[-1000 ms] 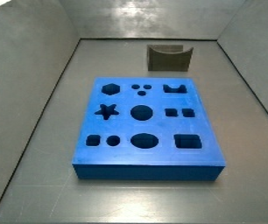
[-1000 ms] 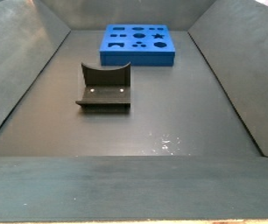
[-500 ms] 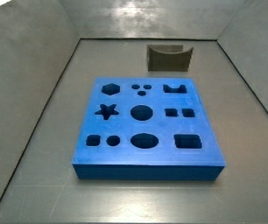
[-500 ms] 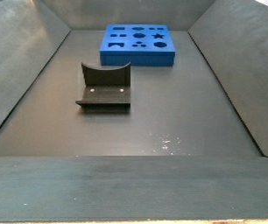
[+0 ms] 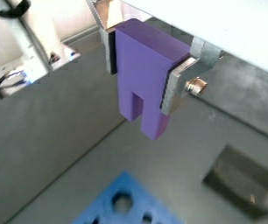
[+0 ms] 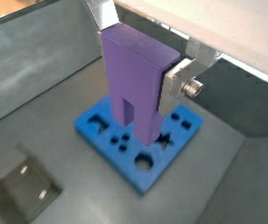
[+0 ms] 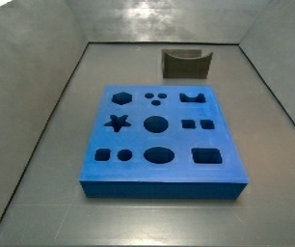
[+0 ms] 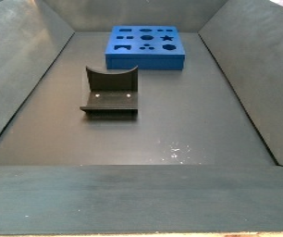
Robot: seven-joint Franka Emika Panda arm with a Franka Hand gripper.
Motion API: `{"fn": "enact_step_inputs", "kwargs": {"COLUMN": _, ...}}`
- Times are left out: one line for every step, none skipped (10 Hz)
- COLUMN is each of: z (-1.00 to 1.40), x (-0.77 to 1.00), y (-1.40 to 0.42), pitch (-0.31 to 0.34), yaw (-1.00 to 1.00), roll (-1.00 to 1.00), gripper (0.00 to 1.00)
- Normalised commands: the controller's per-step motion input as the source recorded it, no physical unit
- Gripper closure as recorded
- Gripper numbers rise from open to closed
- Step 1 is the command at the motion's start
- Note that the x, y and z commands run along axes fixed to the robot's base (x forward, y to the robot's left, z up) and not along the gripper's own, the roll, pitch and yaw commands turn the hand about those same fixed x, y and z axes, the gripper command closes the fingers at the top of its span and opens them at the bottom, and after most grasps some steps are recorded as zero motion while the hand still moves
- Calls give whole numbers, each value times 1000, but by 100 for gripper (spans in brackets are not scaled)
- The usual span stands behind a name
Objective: Pick up the double-square object. Rotate the double-square object. Move to above the board. Insert the double-square object.
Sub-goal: Move to above the board, then insert the double-square object.
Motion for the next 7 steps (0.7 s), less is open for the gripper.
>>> {"fn": "enact_step_inputs", "kwargs": {"z": -141, "x": 567, "y": -1000, "pitch": 39, "yaw": 7, "roll": 17, "gripper": 100}}
{"fn": "enact_step_inputs", "kwargs": {"z": -133, "x": 593, "y": -1000, "pitch": 46, "yaw": 8, "roll": 35, "gripper": 100}}
{"fn": "enact_step_inputs", "kwargs": {"z": -88, "x": 433, "y": -652, "pitch": 49, "yaw": 10, "roll": 67, "gripper": 100}}
{"fn": "enact_step_inputs", "kwargs": {"z": -47, "x": 296, "y": -384, "pitch": 53, "yaw": 8, "roll": 78, "gripper": 100}}
{"fn": "enact_step_inputs", "kwargs": {"z": 2, "x": 145, "y": -189, "pitch": 50, "yaw": 6, "roll": 58, "gripper": 100}}
{"fn": "enact_step_inputs", "kwargs": {"z": 0, "x": 0, "y": 0, "pitch": 0, "yaw": 0, "roll": -20, "gripper": 100}}
{"fn": "enact_step_inputs", "kwargs": {"z": -86, "x": 0, "y": -43, "pitch": -9, "yaw": 0, "roll": -180, "gripper": 100}}
